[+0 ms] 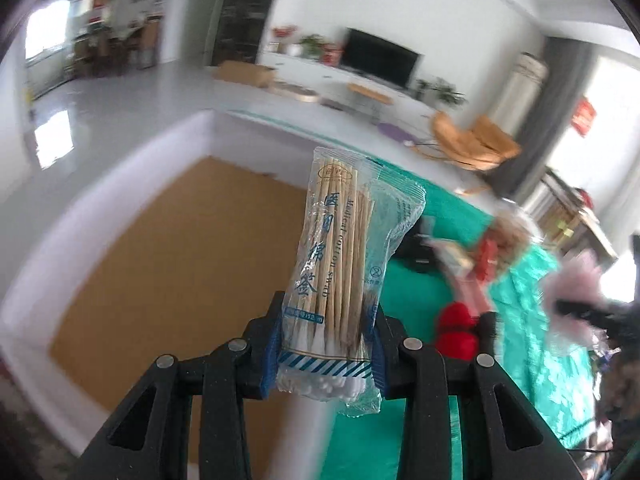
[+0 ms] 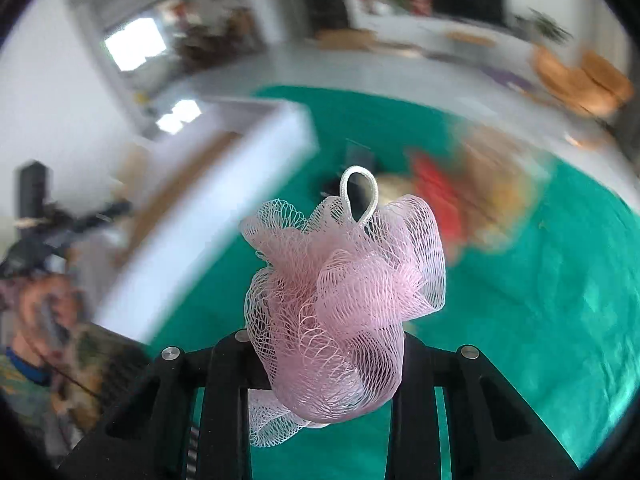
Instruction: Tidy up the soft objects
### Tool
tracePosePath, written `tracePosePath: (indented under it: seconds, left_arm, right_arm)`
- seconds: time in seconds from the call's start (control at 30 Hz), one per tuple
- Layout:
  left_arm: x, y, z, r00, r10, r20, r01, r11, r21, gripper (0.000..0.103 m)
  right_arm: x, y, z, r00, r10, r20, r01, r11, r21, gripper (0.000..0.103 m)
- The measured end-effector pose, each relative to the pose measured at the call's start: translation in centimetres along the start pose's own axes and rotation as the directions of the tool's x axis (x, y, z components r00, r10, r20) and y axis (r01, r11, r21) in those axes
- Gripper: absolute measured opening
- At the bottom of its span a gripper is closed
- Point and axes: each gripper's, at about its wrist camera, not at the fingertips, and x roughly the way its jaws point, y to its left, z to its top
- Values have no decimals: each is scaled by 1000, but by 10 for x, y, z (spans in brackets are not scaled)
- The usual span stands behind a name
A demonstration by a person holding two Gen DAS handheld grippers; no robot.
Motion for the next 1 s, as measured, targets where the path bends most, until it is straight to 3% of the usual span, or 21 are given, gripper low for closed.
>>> tracePosePath:
  seconds: [0.07,0.2,0.23,0.27,0.33,0.37,0.47,0.63,0.7,0.83,1.0]
  left_arm:
    - [-8,27,-2,998,67,-10,-67,998,-11,36]
    - [-15,72,-13,984,177,-31,-178,983,-42,38]
    - [-16,81,-15,978,207,-37,-209,977,-52,46]
    - [-14,89,-16,969,241,-48,-243,968,-59,52]
    - [-12,94,-24,949,313,-46,-316,946,-70,79]
    - [-14,100,-26,935,354,-31,-356,931,-82,82]
    - [-19,103,-32,917,398,-1,-396,912,-109,83]
    - [-27,66,-39,910,405,82,-397,912,-99,83]
    - [-32,48,-47,916,388,104,-379,920,-98,84]
    - [-34,-10,-71,953,273,135,-263,961,-88,91]
    - [-8,-94,-116,994,65,84,-66,998,7,93]
  right_arm:
    - [20,49,24,997,81,1,-81,995,-56,31]
    - [69,131,52,988,155,-13,-155,976,-151,35]
    - [83,145,56,983,183,-22,-184,972,-147,45]
    - [95,153,58,979,202,-33,-204,969,-140,63]
    - [121,162,56,973,220,-75,-228,968,-108,79]
    - [132,162,54,972,216,-95,-224,971,-86,78]
    - [133,154,47,975,204,-81,-209,977,-49,78]
    - [112,117,34,992,128,-10,-128,991,-39,78]
    - [97,93,15,997,77,24,-76,996,-40,78]
    - [71,44,-27,992,-74,99,80,995,-52,78]
    - [28,-44,-102,952,-281,118,281,960,20,78]
